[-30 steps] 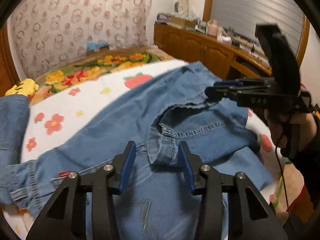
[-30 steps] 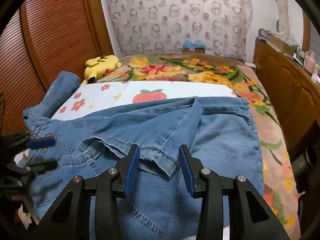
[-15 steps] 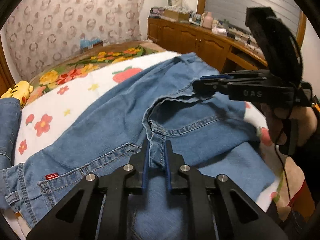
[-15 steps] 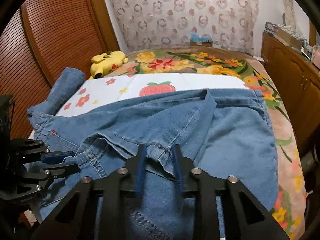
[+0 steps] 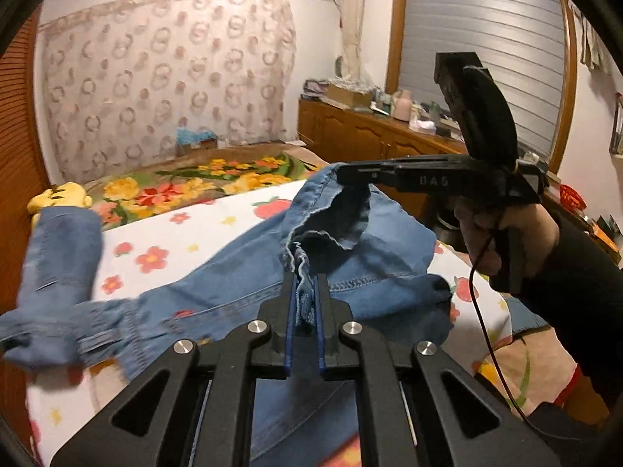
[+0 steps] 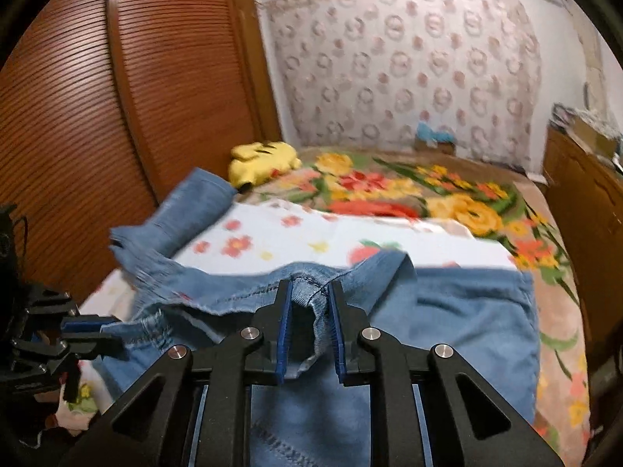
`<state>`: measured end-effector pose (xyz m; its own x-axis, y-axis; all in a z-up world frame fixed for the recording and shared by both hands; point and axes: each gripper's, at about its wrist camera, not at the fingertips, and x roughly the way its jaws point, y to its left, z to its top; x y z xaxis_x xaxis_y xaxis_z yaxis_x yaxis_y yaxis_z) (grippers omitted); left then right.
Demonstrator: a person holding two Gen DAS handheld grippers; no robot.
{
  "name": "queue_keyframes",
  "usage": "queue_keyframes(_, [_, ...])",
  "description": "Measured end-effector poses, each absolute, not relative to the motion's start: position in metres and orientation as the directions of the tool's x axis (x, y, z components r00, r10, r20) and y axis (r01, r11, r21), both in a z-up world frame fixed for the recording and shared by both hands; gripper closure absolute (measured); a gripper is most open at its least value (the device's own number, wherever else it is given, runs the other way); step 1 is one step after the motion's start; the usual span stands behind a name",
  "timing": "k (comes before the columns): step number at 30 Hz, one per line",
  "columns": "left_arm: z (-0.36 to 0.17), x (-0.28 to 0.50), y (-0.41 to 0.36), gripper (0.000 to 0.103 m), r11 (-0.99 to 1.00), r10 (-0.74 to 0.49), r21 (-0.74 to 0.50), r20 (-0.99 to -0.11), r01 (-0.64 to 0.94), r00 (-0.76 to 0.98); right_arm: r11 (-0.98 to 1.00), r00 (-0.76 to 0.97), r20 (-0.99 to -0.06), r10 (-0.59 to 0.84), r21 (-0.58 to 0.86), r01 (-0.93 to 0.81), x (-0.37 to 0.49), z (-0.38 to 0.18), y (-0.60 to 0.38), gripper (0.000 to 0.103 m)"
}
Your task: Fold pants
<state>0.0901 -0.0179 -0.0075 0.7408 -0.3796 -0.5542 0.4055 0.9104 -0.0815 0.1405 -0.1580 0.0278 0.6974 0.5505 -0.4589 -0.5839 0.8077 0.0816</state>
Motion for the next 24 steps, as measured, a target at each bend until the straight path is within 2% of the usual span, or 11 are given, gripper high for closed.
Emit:
queue_keyframes(10, [-0.005,0.046,0.056,0.094,0.956,-0.281,-0.086,-0.531,0.279,0.799,0.699,0.606,-0.451,0.655,0.058,-0.713,0.166,0.036,-0.097,0.086])
queue_keyframes(19, [-0.037,0.023,0.096,0.094,0.976,-0.218,-0.116,-0.583,0.186,0.782,0.618,0.513,-0.502,0.696,0.054,-0.784,0.186,0.020,-0.051,0.086])
queue_keyframes(23, [-0.054,0.023,0.097,0.094,0.977,-0.212,-0.119,-0.615,0.176,0.760,0.633,0.526,-0.541,0.656,0.016,-0.774,0.194,0.017,-0.045,0.085])
queue_keyframes(24, [-0.056,0.024,0.098,0.094,0.977,-0.212,-0.120,-0.622,0.175,0.754,0.634,0.523,-0.549,0.652,0.017,-0.773,0.194,0.017,-0.046,0.080])
